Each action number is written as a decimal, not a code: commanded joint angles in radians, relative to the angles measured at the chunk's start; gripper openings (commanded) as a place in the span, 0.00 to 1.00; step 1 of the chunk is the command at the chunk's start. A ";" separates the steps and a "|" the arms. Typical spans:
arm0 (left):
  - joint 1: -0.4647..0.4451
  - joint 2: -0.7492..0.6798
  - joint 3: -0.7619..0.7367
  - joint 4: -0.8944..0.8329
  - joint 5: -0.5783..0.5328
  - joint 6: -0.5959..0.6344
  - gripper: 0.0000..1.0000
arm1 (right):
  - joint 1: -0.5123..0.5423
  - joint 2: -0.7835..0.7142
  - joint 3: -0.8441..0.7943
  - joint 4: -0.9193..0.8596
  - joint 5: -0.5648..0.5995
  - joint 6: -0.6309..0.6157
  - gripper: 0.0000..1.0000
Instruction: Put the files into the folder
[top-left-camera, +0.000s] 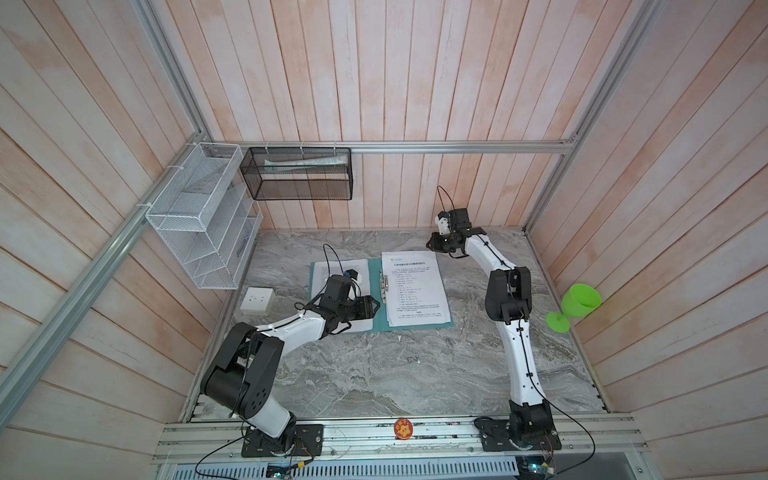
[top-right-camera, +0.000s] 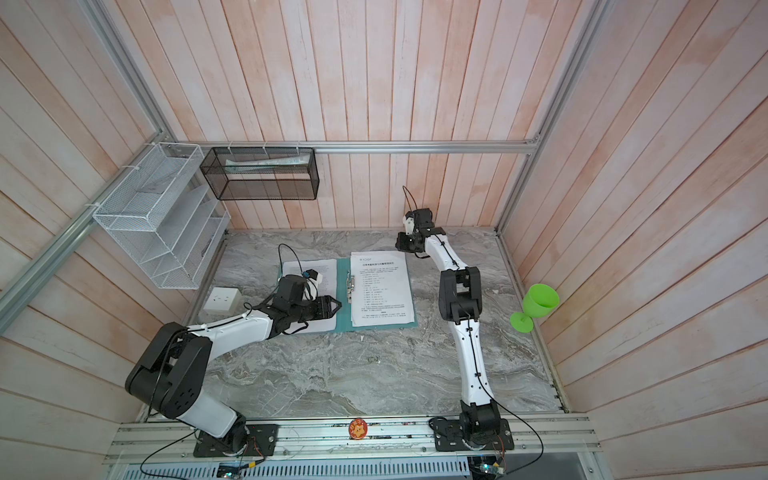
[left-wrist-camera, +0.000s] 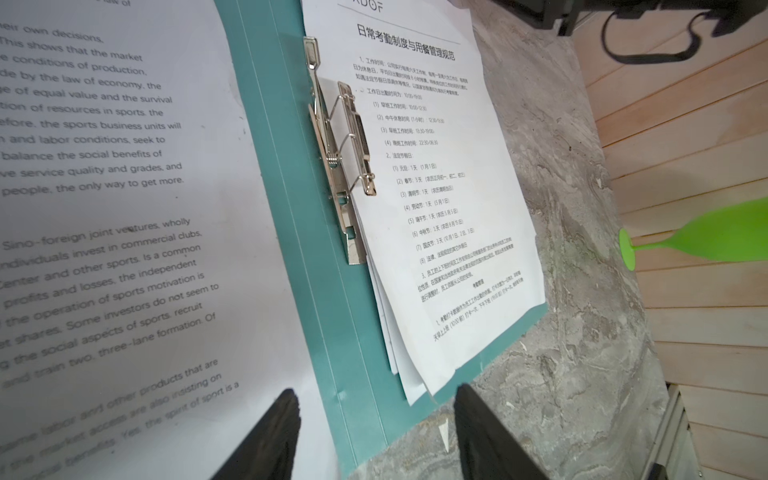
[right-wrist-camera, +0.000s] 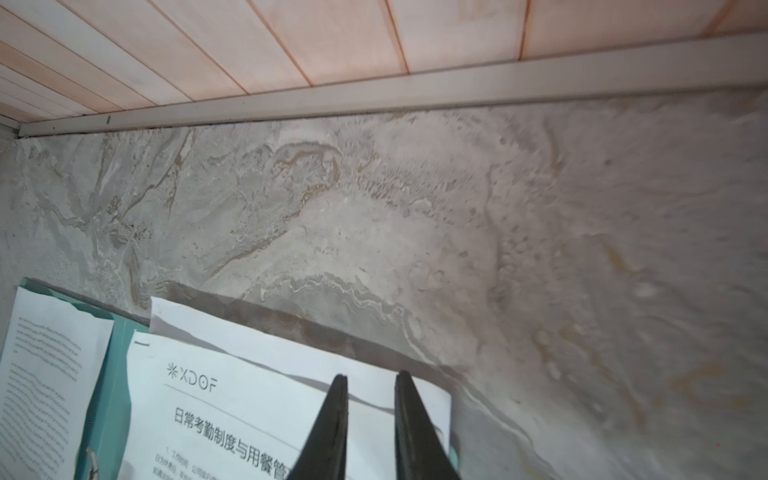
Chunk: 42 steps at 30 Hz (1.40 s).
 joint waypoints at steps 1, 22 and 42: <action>-0.025 -0.026 -0.028 0.010 -0.011 0.010 0.62 | 0.019 0.065 0.154 0.126 -0.085 0.051 0.23; -0.132 -0.018 -0.050 0.003 -0.068 -0.004 0.62 | 0.022 0.261 0.329 -0.046 -0.123 0.074 0.27; -0.202 0.019 -0.061 0.029 -0.096 -0.004 0.62 | 0.040 0.192 0.290 -0.262 -0.133 -0.062 0.27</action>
